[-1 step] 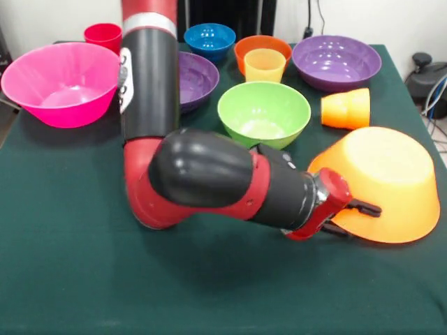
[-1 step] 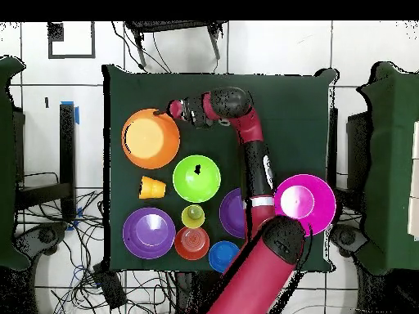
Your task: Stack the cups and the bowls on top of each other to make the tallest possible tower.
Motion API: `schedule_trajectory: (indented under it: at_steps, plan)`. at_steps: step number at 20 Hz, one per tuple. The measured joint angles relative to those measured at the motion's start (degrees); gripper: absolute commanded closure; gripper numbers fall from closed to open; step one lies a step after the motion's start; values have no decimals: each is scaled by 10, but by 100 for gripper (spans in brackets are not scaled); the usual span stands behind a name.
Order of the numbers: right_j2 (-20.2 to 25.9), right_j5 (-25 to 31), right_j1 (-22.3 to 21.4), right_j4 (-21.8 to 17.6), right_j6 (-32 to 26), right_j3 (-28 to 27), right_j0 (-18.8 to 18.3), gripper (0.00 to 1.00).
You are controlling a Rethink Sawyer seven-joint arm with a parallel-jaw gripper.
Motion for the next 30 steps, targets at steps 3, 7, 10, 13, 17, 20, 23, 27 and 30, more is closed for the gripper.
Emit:
schedule_trajectory:
  at_steps: [3,7,10,13,17,20,23,27,30]
  plan:
    - [-25,-41,-25,-3,1,30,2,0]
    - [-64,-95,-67,-4,17,58,16,0]
    - [-82,-120,-86,-3,28,67,26,0]
    - [-102,-148,-106,-4,41,75,39,0]
    - [-132,-192,-136,-7,61,85,59,0]
    - [-164,-240,-166,-14,84,94,81,0]
    - [-209,-291,-204,-29,122,100,116,0]
    - [-261,-336,-238,-45,168,104,156,0]
    - [-324,-380,-272,-66,221,110,203,0]
